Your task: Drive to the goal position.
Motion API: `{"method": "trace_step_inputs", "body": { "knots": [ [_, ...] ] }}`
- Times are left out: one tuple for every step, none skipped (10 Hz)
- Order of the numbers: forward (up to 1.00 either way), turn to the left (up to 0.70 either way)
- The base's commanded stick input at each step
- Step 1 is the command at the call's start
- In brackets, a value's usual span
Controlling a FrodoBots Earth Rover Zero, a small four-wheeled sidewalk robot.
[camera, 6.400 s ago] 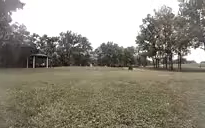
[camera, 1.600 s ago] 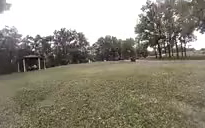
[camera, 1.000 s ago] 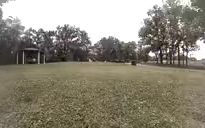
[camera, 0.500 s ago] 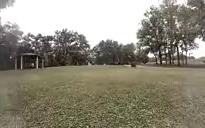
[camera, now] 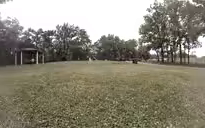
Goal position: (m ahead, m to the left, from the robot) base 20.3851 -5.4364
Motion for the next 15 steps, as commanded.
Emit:
{"method": "trace_step_inputs", "body": {
  "knots": [
    [0.7, 0.0],
    [0.7, 0.0],
    [0.7, 0.0],
    [0.7, 0.0],
    [0.7, 0.0],
    [0.7, 0.0],
    [0.7, 0.0],
    [0.7, 0.0],
    [0.7, 0.0],
    [0.7, 0.0],
    [0.7, 0.0],
    [0.7, 0.0],
    [0.7, 0.0],
    [0.7, 0.0],
    [0.7, 0.0]
  ]
}}
